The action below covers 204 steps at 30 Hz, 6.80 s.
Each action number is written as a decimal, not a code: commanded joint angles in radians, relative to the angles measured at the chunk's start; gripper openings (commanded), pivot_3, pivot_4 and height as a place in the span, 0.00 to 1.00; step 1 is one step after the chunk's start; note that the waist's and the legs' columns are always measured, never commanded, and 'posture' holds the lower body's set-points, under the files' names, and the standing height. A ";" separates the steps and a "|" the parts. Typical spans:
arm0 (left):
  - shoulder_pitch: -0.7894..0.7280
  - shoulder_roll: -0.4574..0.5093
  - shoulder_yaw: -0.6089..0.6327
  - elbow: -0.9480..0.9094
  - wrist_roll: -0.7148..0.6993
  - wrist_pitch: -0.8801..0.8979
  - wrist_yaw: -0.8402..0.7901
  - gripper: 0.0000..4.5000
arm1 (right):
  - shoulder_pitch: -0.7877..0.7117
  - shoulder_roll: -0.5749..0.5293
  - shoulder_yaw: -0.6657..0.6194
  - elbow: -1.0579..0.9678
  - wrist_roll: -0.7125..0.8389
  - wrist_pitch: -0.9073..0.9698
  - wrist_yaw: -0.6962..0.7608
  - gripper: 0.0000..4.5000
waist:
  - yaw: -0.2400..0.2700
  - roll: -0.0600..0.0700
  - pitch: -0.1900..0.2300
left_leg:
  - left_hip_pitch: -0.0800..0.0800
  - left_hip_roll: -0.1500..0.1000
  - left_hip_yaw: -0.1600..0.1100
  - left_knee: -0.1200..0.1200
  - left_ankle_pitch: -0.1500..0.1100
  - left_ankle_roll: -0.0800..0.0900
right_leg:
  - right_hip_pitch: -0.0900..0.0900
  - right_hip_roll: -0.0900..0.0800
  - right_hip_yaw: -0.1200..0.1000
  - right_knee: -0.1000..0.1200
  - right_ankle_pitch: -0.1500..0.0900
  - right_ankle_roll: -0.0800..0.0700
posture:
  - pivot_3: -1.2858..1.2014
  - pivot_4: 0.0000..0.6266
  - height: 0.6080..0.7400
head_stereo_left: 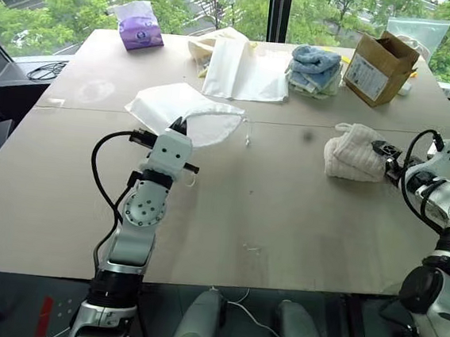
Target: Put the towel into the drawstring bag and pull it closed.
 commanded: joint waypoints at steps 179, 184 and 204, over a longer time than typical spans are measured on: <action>-0.245 0.008 0.041 0.074 -0.792 0.346 -0.650 0.00 | 0.198 0.334 0.683 -0.529 -0.050 -0.317 0.204 0.87 | -0.028 0.002 0.002 | -0.017 0.002 0.006 0.009 0.005 -0.008 | -0.029 0.003 0.008 0.023 0.000 0.000 | 0.52 0.24 1.00; -0.269 -0.008 0.053 0.094 -0.790 0.350 -0.641 0.00 | 0.299 0.145 0.726 -0.748 -0.032 -0.247 0.320 0.87 | -0.029 0.002 0.002 | -0.018 0.002 0.006 0.009 0.005 -0.008 | -0.028 0.003 0.008 0.022 0.000 0.000 | 0.52 0.24 1.00; -0.272 -0.021 0.048 0.103 -0.778 0.348 -0.649 0.00 | 0.180 0.011 0.852 -0.295 -0.581 -0.788 0.361 0.87 | -0.026 0.001 0.002 | -0.016 0.002 0.005 0.009 0.006 -0.008 | -0.025 0.003 0.007 0.018 0.000 0.000 | 0.52 0.24 1.00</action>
